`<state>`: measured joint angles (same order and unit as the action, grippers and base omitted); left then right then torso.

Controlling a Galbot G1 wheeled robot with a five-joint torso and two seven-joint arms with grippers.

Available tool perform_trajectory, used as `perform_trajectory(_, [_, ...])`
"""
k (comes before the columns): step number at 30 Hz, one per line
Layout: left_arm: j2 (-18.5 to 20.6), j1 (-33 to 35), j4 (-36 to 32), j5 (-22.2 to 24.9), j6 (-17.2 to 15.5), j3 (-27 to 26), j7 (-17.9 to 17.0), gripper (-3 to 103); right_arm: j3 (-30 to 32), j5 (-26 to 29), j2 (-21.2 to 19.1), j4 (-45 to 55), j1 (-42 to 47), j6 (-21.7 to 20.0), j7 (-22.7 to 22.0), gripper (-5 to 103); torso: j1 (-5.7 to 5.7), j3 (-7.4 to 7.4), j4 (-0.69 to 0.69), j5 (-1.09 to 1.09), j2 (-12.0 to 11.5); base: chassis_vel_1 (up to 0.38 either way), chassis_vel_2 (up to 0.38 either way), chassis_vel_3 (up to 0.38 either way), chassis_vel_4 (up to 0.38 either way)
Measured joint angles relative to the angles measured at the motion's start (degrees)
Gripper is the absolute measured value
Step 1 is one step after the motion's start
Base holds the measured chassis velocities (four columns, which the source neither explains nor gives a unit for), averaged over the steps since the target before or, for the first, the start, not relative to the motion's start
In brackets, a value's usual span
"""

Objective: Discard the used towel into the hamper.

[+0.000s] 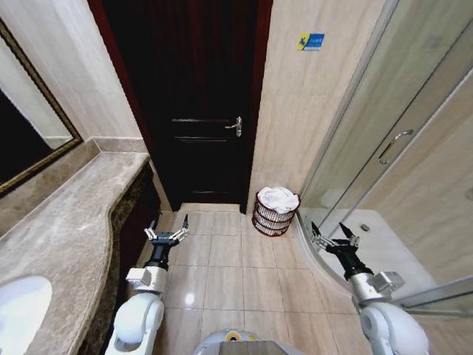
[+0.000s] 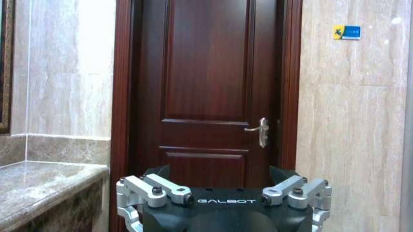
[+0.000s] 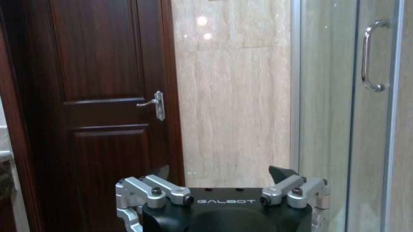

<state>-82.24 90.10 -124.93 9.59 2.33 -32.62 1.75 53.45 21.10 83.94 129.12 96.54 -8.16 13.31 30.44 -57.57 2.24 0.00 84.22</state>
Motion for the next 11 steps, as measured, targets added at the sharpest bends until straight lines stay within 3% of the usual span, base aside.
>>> perform_trajectory(11, [0.0, 0.0, -0.1, 0.0, 0.0, 0.0, 0.0, 100, 0.0, 0.0, 0.0, 0.0, 0.0, 0.0, 0.0, 100, -0.13, 0.14, 0.00, 0.00, -0.3, 0.000, 0.000, 0.000, 0.000])
